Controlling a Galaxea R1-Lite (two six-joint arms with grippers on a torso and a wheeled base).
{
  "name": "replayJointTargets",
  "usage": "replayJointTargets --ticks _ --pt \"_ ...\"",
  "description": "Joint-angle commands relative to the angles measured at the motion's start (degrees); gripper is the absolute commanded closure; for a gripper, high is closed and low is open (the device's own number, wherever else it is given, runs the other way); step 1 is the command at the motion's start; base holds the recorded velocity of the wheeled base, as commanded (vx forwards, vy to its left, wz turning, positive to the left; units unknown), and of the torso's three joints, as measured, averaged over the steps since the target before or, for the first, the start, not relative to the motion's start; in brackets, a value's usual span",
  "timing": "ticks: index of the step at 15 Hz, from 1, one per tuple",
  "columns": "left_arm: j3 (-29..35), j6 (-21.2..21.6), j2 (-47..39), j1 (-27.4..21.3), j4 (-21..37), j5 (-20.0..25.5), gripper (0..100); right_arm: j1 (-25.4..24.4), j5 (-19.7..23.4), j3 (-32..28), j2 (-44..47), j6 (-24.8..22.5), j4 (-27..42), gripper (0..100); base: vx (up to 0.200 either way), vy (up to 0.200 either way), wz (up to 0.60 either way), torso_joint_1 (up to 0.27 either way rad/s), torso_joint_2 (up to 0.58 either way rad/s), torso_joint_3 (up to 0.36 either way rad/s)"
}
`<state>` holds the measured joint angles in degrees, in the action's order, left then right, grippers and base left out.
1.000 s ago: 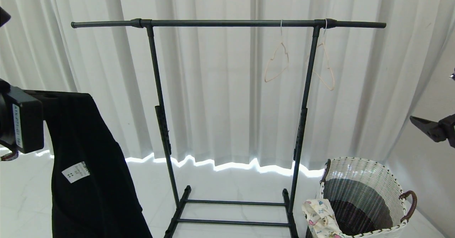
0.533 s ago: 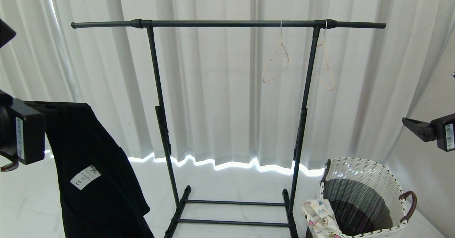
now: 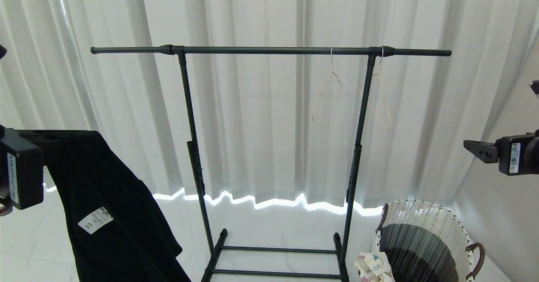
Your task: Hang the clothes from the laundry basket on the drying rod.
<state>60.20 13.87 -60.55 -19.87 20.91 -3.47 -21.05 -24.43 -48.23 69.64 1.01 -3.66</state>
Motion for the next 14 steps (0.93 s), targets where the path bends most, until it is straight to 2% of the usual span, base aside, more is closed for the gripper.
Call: replayJointTargets --ticks 1,3,5,8,14 --pt "-0.3 0.0 0.6 0.0 0.0 0.0 100 0.0 0.0 -1.0 1.1 2.0 2.7 0 0.0 0.0 0.0 0.188 -0.47 -0.276" --pt "-0.3 0.0 0.6 0.0 0.0 0.0 100 0.0 0.3 -5.6 1.4 5.0 11.6 0 0.0 0.0 0.0 0.195 -0.48 -0.276" --pt "-0.3 0.0 0.6 0.0 0.0 0.0 100 0.0 2.5 -9.5 1.6 8.0 17.7 0 0.0 0.0 0.0 0.21 -0.49 -0.281" --pt "-0.3 0.0 0.6 0.0 0.0 0.0 100 0.0 2.5 -10.8 1.8 10.9 19.2 0 0.0 0.0 0.0 0.222 -0.5 -0.279" --pt "-0.4 0.0 0.6 0.0 0.0 0.0 100 0.0 3.5 -10.8 1.7 11.2 18.9 0 0.0 0.0 0.0 0.24 -0.53 -0.29"
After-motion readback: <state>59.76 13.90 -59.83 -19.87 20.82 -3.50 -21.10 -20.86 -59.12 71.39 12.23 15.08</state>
